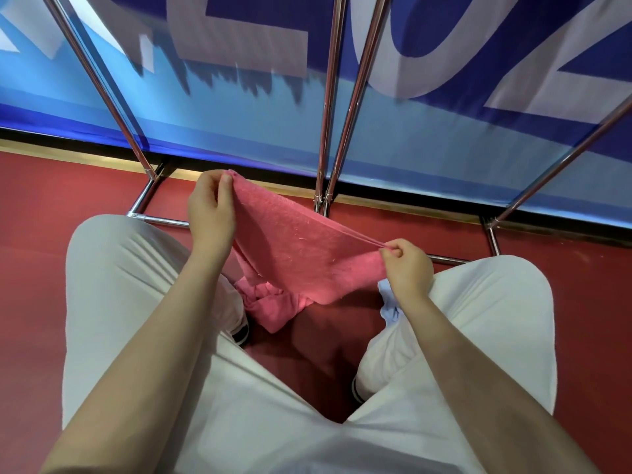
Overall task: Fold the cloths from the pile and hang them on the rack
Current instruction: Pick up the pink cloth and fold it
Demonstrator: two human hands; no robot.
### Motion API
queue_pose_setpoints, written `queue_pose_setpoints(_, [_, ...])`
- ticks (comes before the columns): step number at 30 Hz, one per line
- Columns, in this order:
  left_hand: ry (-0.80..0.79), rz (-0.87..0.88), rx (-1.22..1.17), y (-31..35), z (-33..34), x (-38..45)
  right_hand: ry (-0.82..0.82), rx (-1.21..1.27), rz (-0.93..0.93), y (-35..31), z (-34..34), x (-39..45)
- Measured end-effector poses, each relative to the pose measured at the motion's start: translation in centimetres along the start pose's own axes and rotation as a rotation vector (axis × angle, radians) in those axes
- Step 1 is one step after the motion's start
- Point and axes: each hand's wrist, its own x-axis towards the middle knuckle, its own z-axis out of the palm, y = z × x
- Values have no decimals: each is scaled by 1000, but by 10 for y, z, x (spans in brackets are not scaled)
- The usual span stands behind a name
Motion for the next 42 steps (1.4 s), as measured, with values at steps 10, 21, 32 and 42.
queue_pose_setpoints(10, [-110, -110, 180, -19, 7, -3, 56, 161, 46, 3, -12, 10])
queue_pose_setpoints(21, [91, -319, 63, -23, 10, 1, -46, 558, 131, 2, -37, 22])
queue_pose_setpoints(32, [58, -346, -144, -24, 21, -6, -15, 915, 131, -13, -54, 18])
queue_pose_setpoints(42, [61, -232, 45, -21, 26, -8, 12, 797, 90, -20, -51, 45])
